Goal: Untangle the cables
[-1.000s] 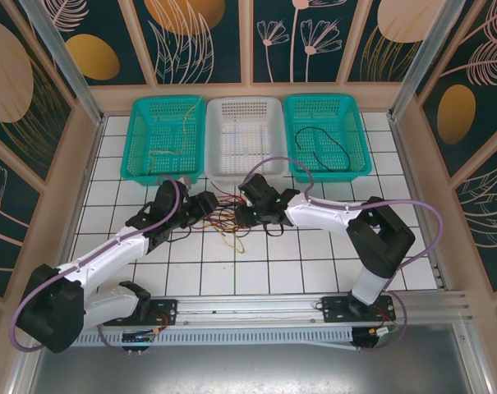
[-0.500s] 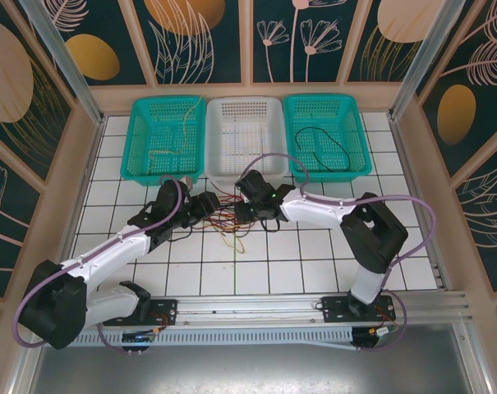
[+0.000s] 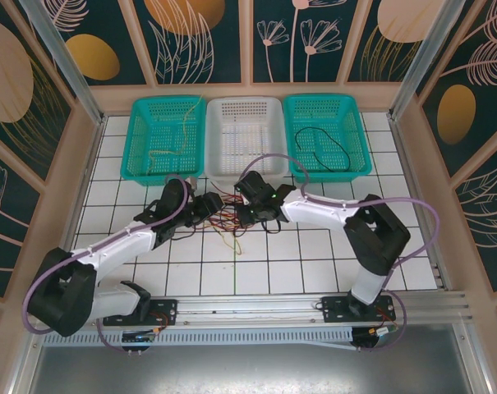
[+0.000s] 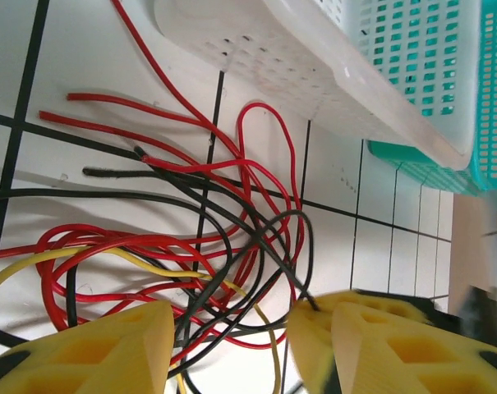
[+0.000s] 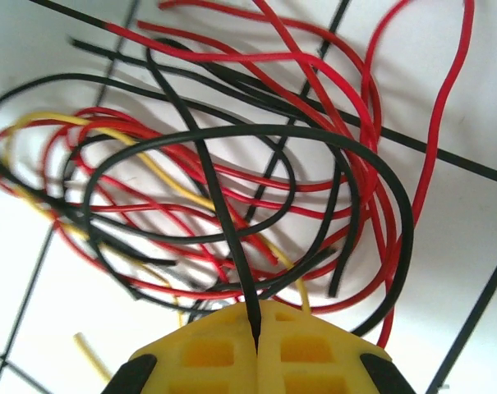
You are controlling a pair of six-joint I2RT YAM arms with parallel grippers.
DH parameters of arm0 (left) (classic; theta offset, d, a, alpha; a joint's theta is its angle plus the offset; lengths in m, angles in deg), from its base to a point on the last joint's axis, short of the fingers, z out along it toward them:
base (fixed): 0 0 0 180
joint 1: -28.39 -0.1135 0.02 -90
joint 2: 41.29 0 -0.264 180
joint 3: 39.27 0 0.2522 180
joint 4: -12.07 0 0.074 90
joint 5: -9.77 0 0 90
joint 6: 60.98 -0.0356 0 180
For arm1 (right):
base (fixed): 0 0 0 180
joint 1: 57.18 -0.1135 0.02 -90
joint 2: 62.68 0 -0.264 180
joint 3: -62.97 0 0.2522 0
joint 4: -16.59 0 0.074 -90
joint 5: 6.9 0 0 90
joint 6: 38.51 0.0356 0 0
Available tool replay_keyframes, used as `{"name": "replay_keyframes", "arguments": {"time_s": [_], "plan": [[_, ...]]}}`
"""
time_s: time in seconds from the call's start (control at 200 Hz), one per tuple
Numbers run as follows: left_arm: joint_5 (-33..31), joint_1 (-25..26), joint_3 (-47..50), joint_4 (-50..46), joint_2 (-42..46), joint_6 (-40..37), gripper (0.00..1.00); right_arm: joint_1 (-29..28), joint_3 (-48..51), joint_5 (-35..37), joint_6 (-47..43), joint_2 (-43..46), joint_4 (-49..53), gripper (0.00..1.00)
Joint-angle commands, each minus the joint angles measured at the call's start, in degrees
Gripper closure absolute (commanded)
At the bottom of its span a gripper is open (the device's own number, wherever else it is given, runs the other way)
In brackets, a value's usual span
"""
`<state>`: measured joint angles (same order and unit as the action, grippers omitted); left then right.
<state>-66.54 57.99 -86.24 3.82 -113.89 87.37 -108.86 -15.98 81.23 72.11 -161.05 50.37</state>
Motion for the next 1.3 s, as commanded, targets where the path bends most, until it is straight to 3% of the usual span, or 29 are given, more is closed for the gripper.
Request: {"name": "replay_keyframes", "arguments": {"time_s": [0.0,0.566,0.841,0.916,1.121,1.291], "plan": [[2.4,-0.3,-0.6,3.9,-1.5,1.0,0.47,-1.5,-3.5,0.9,-1.7,5.4,2.8,1.00],[2.2,-0.3,2.3,6.1,-3.6,2.3,0.58,-3.1,-17.8,2.5,-5.2,18.7,11.0,1.00],[2.0,-0.3,4.0,6.3,-4.4,3.0,0.62,0.7,-22.1,2.9,-5.5,25.7,10.0,1.00],[2.2,-0.3,3.8,6.4,-3.9,2.9,0.63,3.0,-21.8,-0.3,-4.3,27.8,8.1,1.00],[0.9,-0.3,-0.1,3.5,3.2,1.3,0.49,8.3,-20.5,-4.6,-0.9,31.5,3.9,1.00],[-5.1,-0.3,-11.1,-6.8,9.6,-7.9,0.38,11.1,-19.5,-8.3,0.5,32.7,1.8,1.00]]}}
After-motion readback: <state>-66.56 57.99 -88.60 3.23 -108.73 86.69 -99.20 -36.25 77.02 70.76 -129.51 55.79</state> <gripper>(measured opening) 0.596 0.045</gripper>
